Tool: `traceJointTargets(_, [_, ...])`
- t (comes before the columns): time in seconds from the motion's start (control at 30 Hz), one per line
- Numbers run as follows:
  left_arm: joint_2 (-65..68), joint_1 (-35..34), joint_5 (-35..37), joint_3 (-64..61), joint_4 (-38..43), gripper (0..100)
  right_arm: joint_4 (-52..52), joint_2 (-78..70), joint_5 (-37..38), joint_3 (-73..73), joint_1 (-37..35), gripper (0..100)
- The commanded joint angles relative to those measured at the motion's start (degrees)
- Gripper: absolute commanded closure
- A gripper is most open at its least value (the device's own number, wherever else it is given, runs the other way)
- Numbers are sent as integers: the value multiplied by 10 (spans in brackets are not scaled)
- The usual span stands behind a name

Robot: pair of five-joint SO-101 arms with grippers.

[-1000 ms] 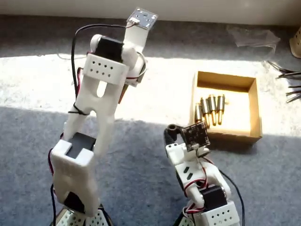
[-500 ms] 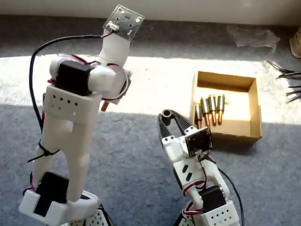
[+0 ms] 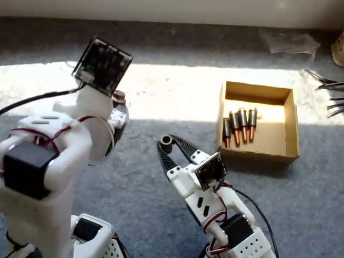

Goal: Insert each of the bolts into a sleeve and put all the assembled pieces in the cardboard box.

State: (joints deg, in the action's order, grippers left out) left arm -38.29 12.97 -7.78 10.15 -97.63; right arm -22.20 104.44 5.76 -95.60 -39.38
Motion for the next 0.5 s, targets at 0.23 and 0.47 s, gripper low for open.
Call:
traceJointTargets(0.23, [-247,84,-4,-322,302,995,16,4,6,-67,-7,995])
traceJointTargets(0.47, [-372,84,76,-516,507,995,15,4,6,-65,23,995])
